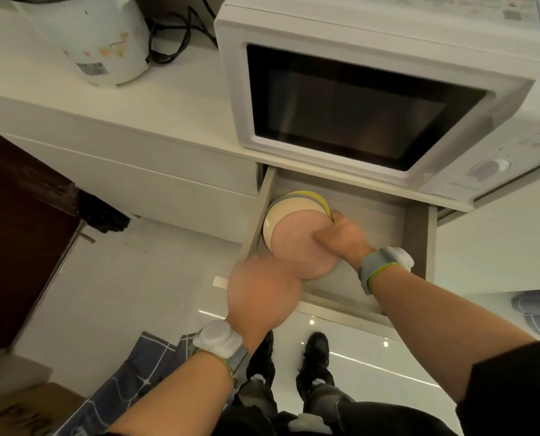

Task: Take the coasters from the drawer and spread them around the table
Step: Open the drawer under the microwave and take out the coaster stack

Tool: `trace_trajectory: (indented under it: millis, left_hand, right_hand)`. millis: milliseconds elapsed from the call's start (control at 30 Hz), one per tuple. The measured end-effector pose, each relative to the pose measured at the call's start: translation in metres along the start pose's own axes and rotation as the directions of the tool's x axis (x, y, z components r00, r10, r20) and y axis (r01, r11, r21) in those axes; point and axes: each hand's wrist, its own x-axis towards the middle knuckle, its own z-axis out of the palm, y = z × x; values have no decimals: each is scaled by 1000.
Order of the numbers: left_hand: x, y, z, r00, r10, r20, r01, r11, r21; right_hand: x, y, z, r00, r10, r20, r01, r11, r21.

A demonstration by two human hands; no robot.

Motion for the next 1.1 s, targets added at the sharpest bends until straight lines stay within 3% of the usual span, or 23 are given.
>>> trace_trajectory:
  millis: [100,200,267,400,500,567,700,800,933,1100]
  left_hand:
    - [0,0,0,1000,-9,1,9,1000,-4]
    - [0,0,1,1000,-4,19,4,1000,14]
    - [0,-1,2,1000,-2,17,2,1000,20]
    - [-1,-1,0,1000,28,-4,-28,1000,1]
    - [-2,-3,1,996,91,-24,-92,995,-45]
    - [-7,-9,0,985,169,-40,-172,981,-85]
    - [-4,-19,-13,938,338,76,-330,938,-105]
    - [6,-21,-19,904,402,147,-388,915,-113]
    - [26,-17,-11,882,469,49,-462,880,-111]
    - [56,-11,2,811,570,-133,-579,814,-41]
  right_hand:
    - [-3,-2,5,996,84,-28,-82,994,65]
    - [-9,-2,11,967,245,66,-251,886,390]
    - [-15,-1,19,949,291,120,-311,803,509]
    - [-28,-4,21,960,251,121,-277,799,534]
    - [-35,-4,14,981,189,45,-190,878,439]
    - [-46,-6,4,980,200,1,-175,855,488]
    - [-74,-7,-33,960,279,27,-186,560,807]
    - [-95,8,-66,955,295,28,-147,388,910]
    - [-128,34,-98,954,298,-33,-55,284,957]
    - [-161,58,-112,933,332,-141,60,242,968]
